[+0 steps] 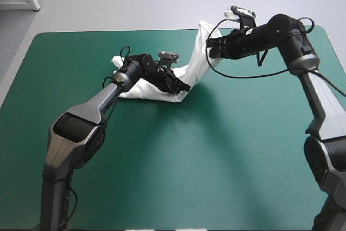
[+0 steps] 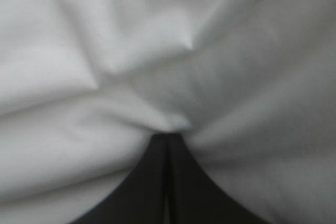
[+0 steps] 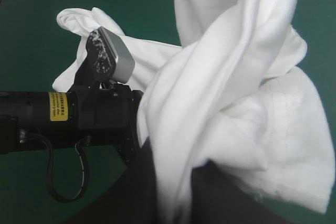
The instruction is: Fold the cloth
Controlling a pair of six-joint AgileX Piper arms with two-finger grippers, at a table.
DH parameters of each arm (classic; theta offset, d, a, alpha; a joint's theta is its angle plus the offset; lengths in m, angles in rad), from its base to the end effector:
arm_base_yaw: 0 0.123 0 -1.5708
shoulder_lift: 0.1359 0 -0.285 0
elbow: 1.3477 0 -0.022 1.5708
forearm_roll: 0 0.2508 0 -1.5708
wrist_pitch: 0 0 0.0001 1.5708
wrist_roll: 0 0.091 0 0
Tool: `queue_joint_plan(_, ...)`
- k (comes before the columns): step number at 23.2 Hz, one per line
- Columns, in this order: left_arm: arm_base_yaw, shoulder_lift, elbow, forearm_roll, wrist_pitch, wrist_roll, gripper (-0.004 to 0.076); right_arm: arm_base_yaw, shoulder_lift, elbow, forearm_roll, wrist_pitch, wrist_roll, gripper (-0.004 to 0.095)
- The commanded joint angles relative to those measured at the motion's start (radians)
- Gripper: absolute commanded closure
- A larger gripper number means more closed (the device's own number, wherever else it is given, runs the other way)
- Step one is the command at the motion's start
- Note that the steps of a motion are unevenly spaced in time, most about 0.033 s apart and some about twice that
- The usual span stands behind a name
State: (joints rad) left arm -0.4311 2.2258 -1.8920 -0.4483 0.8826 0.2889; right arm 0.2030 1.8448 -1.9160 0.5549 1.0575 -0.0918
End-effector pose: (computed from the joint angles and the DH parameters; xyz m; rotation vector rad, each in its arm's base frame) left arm 0.4340 -0.2332 0.2080 0.6752 2.5890 -0.5961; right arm 0.3955 0.1241 0.3861 -0.2269 2.4013 0.7607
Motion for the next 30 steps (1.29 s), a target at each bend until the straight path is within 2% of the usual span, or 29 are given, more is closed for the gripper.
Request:
queue_joint_plan(1,-0.005,-0.057,-0.014,-0.01,0.079,-0.004,0.0734,0.008,-0.064,-0.048,0.02,-0.04,0.016,0.0922)
queue_joint_plan(8,0.05,-0.263,-0.025,0.012,0.157,-0.004,0.0734,0.021,-0.062,-0.048,0.02,-0.043,0.009,0.0922)
queue_joint_plan(12,0.084,-0.463,-0.023,0.235,0.315,-0.015,0.0734,0.035,-0.058,-0.048,0.031,-0.048,0.002,0.0922)
queue_joint_plan(13,0.097,-0.513,-0.016,0.323,0.389,-0.053,0.0734,0.06,-0.058,-0.048,0.039,-0.076,-0.011,0.0922)
queue_joint_plan(14,0.108,-0.534,-0.006,0.345,0.406,-0.058,0.0734,0.069,-0.056,-0.048,0.045,-0.094,-0.016,0.0922)
queue_joint_plan(16,0.185,-0.65,0.135,0.346,0.379,-0.056,0.0734,0.125,-0.032,-0.064,0.078,-0.154,-0.037,0.0922)
queue_joint_plan(19,0.296,-0.796,0.393,0.346,0.343,-0.056,0.0734,0.199,0.068,-0.172,0.082,-0.155,-0.037,0.0922)
queue_joint_plan(22,0.361,-0.924,0.642,0.348,0.249,-0.058,0.0734,0.283,0.228,-0.36,0.116,-0.151,-0.045,0.0922)
queue_joint_plan(26,0.363,-0.978,0.795,0.334,0.177,-0.081,0.0734,0.349,0.407,-0.561,0.159,-0.173,-0.036,0.0922)
queue_joint_plan(30,0.363,-0.982,0.892,0.336,0.19,-0.081,0.0734,0.382,0.564,-0.732,0.225,-0.166,-0.046,0.0898)
